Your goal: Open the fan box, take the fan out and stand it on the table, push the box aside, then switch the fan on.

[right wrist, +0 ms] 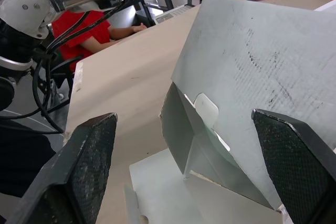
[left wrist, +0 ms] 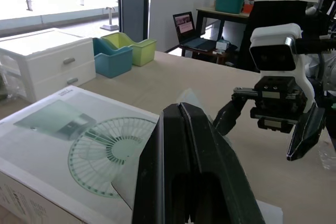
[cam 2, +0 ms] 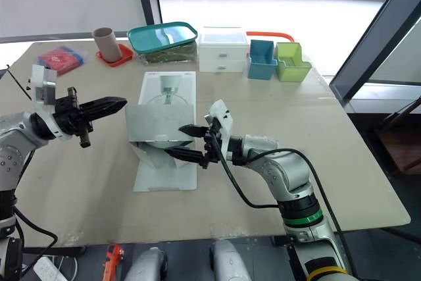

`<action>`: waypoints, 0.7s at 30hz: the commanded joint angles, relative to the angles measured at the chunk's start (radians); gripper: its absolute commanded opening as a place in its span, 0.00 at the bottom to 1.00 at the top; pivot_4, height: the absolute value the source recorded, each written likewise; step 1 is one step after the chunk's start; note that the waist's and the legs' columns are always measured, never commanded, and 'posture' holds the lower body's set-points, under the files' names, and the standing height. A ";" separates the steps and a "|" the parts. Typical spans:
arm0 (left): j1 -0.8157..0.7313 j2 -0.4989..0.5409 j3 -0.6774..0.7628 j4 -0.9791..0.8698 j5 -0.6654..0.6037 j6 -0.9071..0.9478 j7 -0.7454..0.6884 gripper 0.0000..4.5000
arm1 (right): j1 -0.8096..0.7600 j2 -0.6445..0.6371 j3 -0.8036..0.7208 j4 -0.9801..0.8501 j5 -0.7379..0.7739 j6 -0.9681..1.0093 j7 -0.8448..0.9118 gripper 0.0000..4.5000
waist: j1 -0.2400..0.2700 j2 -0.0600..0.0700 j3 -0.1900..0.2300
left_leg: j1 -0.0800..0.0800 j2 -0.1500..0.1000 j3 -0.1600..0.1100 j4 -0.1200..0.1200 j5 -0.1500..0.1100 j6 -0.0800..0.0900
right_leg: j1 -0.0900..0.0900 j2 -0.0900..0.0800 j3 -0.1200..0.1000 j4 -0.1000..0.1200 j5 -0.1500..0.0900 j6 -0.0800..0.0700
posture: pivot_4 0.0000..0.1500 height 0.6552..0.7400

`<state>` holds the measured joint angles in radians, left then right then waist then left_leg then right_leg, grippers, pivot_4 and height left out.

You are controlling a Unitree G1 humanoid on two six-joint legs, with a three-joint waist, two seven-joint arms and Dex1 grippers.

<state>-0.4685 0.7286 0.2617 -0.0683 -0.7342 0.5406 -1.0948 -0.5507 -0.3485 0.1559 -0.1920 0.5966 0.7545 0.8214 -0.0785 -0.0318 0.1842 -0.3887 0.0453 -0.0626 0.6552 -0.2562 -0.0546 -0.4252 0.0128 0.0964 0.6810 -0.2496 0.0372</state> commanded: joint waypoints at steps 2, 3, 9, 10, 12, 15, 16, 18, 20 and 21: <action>-0.002 0.032 -0.116 0.043 0.155 -0.086 -0.022 0.00 | -0.002 -0.001 -0.022 -0.035 0.016 0.008 -0.013 0.93 | 0.001 0.000 0.000 | 0.000 0.000 0.000 0.000 0.000 0.000 | 0.000 0.000 0.000 0.000 0.000 0.000 | 1.00 1.00; -0.006 0.027 -0.128 0.056 0.168 -0.094 -0.021 0.00 | -0.001 -0.002 -0.023 -0.037 0.017 0.009 -0.013 0.93 | 0.001 0.000 0.000 | 0.000 0.000 0.000 0.000 0.000 0.000 | 0.000 0.000 0.000 0.000 0.000 0.000 | 1.00 1.00; -0.036 0.000 -0.194 0.160 0.267 -0.193 -0.028 0.00 | 0.006 -0.009 -0.022 -0.054 0.019 0.010 -0.015 0.93 | 0.002 0.000 0.000 | 0.000 0.000 0.000 0.000 0.000 0.000 | 0.000 0.000 0.000 0.000 0.000 0.000 | 1.00 1.00; -0.042 -0.007 -0.199 0.173 0.274 -0.200 -0.030 0.00 | 0.008 -0.011 -0.023 -0.059 0.021 0.012 -0.016 0.93 | 0.002 0.000 0.000 | 0.000 0.000 0.000 0.000 0.000 0.000 | 0.000 0.000 0.000 0.000 0.000 0.000 | 1.00 1.00; -0.049 -0.017 -0.209 0.193 0.292 -0.223 -0.032 0.00 | 0.009 -0.015 -0.024 -0.070 0.025 0.013 -0.017 0.93 | 0.003 0.000 0.000 | 0.000 0.000 0.000 0.000 0.000 0.000 | 0.000 0.000 0.000 0.000 0.000 0.000 | 1.00 1.00; -0.058 -0.027 -0.214 0.225 0.303 -0.235 -0.034 0.00 | 0.010 -0.025 -0.023 -0.088 0.030 0.016 -0.013 0.93 | 0.003 0.000 0.000 | -0.001 0.000 0.000 0.000 0.000 0.000 | 0.000 0.000 0.000 0.000 0.000 0.000 | 1.00 1.00; -0.061 -0.029 -0.215 0.236 0.308 -0.237 -0.034 0.00 | 0.011 -0.029 -0.024 -0.095 0.033 0.018 -0.010 0.93 | 0.003 0.000 0.000 | -0.001 0.000 0.000 0.000 0.000 0.000 | 0.000 0.000 0.000 0.000 0.000 0.000 | 1.00 1.00; -0.065 -0.035 -0.214 0.255 0.318 -0.246 -0.033 0.00 | 0.014 -0.037 -0.024 -0.114 0.042 0.022 -0.003 0.93 | 0.002 0.000 0.000 | -0.001 0.000 0.000 0.000 0.000 0.000 | 0.000 0.000 0.000 0.000 0.000 0.000 | 1.00 1.00; -0.068 -0.039 -0.219 0.268 0.324 -0.245 -0.035 0.00 | 0.013 -0.043 -0.022 -0.130 0.050 0.028 0.002 0.93 | 0.002 0.000 0.000 | 0.000 0.000 0.000 0.000 0.000 0.000 | 0.000 0.000 0.000 0.000 0.000 0.000 | 1.00 1.00; -0.067 -0.039 -0.221 0.271 0.326 -0.241 -0.035 0.00 | 0.012 -0.046 -0.020 -0.139 0.055 0.031 0.003 0.93 | 0.002 0.000 0.000 | 0.000 0.000 0.000 0.000 0.000 0.000 | 0.000 0.000 0.000 0.000 0.000 0.000 | 1.00 1.00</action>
<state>-0.5225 0.6872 0.0423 0.1887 -0.4225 0.3016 -1.1270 -0.5350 -0.3834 0.1540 -0.2664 0.6221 0.7821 0.8100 -0.0762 -0.0318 0.1842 -0.3892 0.0450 -0.0625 0.6551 -0.2562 -0.0546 -0.4254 0.0128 0.0967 0.6807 -0.2496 0.0369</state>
